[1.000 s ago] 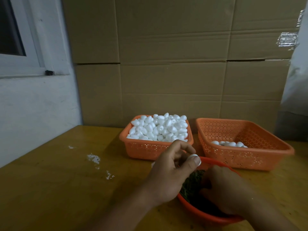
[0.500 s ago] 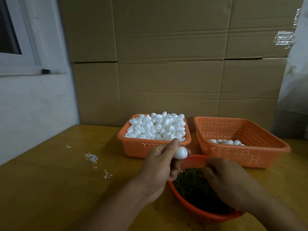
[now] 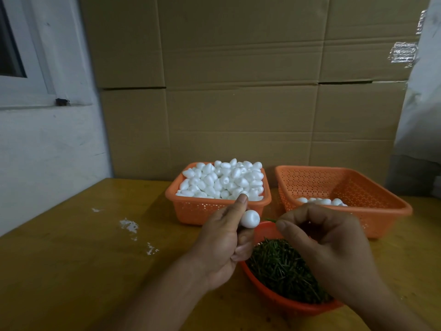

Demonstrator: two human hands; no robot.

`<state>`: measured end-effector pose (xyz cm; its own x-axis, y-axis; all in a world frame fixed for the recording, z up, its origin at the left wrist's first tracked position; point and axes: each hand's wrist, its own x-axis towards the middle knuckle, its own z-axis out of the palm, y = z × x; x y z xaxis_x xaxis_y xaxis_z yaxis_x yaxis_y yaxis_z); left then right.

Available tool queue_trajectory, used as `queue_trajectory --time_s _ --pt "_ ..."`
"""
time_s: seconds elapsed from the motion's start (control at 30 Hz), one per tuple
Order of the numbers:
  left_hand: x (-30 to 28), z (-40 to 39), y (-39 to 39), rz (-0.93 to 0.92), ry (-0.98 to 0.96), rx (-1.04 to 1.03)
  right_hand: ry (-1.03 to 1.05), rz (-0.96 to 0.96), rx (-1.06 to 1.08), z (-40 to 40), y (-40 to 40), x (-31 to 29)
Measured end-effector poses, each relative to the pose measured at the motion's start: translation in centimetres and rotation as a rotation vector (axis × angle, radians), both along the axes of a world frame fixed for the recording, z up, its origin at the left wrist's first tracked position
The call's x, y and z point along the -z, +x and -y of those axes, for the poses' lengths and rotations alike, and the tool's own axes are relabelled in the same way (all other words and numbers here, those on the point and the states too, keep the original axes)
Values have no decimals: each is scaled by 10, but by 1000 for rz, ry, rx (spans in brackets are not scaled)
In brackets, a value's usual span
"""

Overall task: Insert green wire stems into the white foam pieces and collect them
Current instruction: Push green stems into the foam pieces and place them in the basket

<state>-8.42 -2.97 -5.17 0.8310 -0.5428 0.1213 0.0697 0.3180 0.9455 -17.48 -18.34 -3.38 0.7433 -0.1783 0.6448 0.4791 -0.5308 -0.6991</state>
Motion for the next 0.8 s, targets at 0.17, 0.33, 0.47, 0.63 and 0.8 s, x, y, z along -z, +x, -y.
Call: queue_trajectory --time_s 0.17,0.33,0.47,0.63,0.8 --pt "1 0 0 -3 -2 -2 -43 46 1 -5 0 3" --pt "0 1 -1 3 12 -12 -73 73 44 -7 1 6" --pt "0 2 -3 21 28 -19 -196 116 93 -8 0 6" --pt "-1 3 -5 56 45 -33 -372 215 207 -11 -1 7" --pt "0 3 -7 106 56 -36 -400 226 214 -12 -1 9"
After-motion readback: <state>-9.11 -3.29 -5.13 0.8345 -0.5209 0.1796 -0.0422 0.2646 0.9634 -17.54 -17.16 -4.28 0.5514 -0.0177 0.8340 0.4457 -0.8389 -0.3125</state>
